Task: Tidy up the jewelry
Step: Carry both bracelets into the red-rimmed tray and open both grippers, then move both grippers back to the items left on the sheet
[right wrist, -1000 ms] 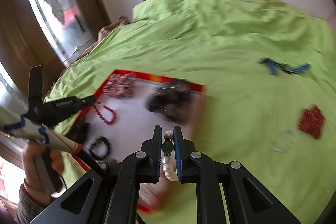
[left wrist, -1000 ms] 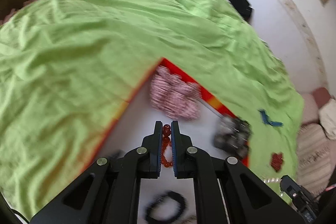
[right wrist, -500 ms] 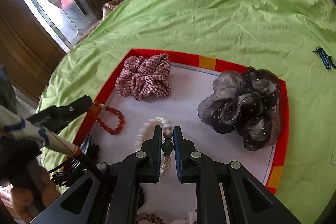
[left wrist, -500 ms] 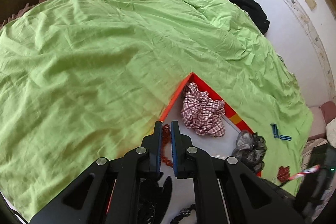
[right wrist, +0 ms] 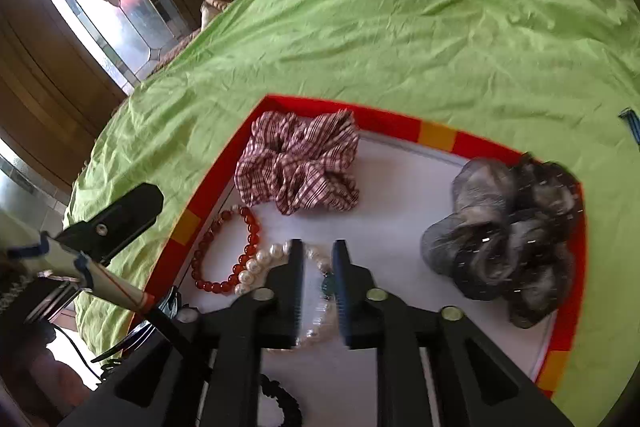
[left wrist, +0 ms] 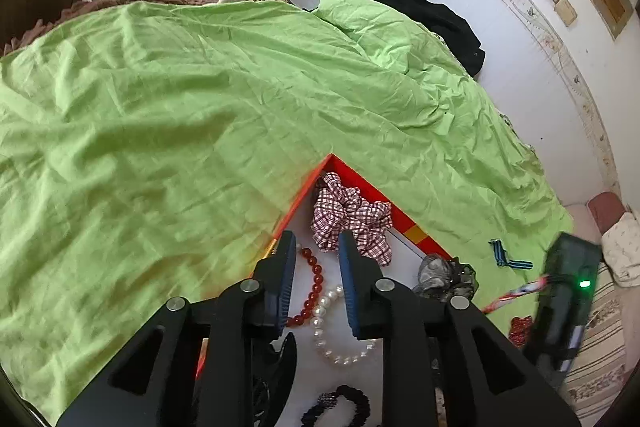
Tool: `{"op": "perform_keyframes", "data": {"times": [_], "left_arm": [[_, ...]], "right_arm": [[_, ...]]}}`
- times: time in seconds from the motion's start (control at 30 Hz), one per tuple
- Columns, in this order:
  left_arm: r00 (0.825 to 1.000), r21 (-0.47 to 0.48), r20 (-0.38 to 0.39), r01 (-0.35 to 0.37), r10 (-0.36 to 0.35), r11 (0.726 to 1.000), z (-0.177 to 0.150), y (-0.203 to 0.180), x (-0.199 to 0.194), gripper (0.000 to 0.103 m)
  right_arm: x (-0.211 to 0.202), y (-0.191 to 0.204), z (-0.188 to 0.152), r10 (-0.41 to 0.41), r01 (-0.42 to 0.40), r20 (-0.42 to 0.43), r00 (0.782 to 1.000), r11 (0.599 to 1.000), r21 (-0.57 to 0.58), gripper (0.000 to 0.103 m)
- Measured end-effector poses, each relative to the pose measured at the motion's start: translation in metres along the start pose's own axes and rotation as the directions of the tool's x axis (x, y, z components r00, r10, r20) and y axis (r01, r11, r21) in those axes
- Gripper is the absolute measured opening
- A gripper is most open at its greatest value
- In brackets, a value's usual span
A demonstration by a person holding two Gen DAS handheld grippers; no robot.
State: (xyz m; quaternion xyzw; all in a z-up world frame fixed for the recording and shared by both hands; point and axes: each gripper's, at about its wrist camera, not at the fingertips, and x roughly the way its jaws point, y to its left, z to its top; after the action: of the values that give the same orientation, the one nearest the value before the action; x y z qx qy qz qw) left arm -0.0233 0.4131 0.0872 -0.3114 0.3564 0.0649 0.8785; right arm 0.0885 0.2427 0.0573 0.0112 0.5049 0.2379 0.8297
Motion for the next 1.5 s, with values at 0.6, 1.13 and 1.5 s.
{"op": "perform_keyframes", "data": {"times": [0.6, 1.13, 1.5], "left_arm": [[0.996, 0.285, 0.033, -0.084, 0.077, 0.955, -0.046, -0.080, -0.018, 0.032], [0.960, 0.486, -0.221, 0.263, -0.175, 0.833, -0.193, -0.236, -0.060, 0.056], [0.965, 0.573, -0.262, 0.183, -0.033, 0.799, -0.233, -0.243, 0.020, 0.056]], "right_arm": [[-0.144, -0.170, -0.079, -0.179, 0.149, 0.108, 0.978, 0.960, 0.238, 0.030], [-0.261, -0.322, -0.183, -0.413, 0.315, 0.094, 0.906, 0.805, 0.502, 0.033], [-0.227, -0.347, -0.147, -0.329, 0.246, 0.087, 0.940, 0.833, 0.496, 0.034]]}}
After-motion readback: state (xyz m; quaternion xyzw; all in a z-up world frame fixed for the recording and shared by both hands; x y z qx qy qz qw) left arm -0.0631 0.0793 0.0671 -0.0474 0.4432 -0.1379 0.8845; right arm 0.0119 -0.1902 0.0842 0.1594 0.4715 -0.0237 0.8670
